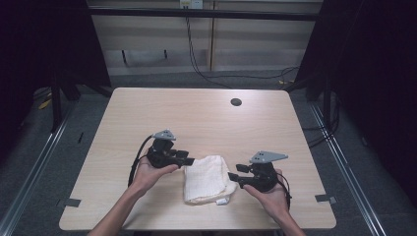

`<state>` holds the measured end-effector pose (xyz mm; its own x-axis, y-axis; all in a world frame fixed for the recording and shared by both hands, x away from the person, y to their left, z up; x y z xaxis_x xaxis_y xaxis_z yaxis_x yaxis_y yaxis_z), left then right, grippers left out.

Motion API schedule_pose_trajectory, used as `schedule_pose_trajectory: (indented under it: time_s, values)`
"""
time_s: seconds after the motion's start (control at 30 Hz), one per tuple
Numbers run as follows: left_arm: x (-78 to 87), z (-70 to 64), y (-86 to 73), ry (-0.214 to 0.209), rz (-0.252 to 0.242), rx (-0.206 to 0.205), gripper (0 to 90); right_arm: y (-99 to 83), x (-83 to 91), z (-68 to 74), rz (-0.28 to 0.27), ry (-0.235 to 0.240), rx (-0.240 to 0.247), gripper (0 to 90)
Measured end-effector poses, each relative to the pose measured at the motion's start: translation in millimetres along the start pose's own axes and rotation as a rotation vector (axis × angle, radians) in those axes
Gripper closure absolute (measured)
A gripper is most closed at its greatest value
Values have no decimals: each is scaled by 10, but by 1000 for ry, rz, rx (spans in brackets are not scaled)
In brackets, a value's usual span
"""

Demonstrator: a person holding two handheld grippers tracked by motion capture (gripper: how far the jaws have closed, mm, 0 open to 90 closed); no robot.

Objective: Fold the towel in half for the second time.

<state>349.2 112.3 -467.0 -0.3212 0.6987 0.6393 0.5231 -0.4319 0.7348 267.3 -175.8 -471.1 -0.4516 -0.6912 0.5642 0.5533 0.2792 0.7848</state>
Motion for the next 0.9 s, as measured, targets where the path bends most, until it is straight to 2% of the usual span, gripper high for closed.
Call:
schedule_pose_trajectory:
  time_s: [0.07, 0.13, 0.2, 0.27, 0.37, 0.47, 0.57, 0.63, 0.77, 0.8, 0.87, 0.9]
  values:
    - [78, 23, -71, 32, -7, 7, 561, -9, 53, -37, -17, 1, -2, 529]
    - [125, 32, -141, 73, 6, -5, 561, -17, 97, -76, -27, -12, -16, 512]
    - [185, 49, -216, 82, 13, 6, 560, -20, 145, -117, -39, -15, -23, 498]
    - [260, 58, -269, 98, 14, 0, 542, -24, 197, -152, -48, -18, -21, 488]
    - [395, 84, -339, 109, 2, 23, 525, -68, 291, -195, -48, -23, -18, 476]
    - [513, 98, -445, 144, 16, 51, 532, -154, 374, -211, -46, -36, -9, 470]
    - [611, 85, -588, 150, 25, 46, 496, -244, 433, -241, -45, -53, -27, 458]
    - [671, 95, -680, 160, 27, 62, 469, -296, 461, -279, -48, -64, -45, 447]
    - [792, 164, -870, 189, -27, 119, 440, -358, 512, -354, -79, -85, -73, 411]
    - [802, 170, -896, 190, -48, 133, 441, -362, 520, -362, -85, -86, -73, 410]
    - [807, 198, -897, 126, -55, 161, 441, -377, 523, -371, -97, -101, -76, 391]
    - [798, 200, -889, 137, -53, 143, 441, -386, 516, -377, -99, -109, -73, 383]
Point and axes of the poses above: each handheld gripper's, and its own axes: x roughly backward along the jaws, y roughly out of its top, z roughly to its left, the point moved 3 cm from there along -x, roughly forward along the jaws, and after that the axes turned 7 degrees about y, right-handed, at the moved point
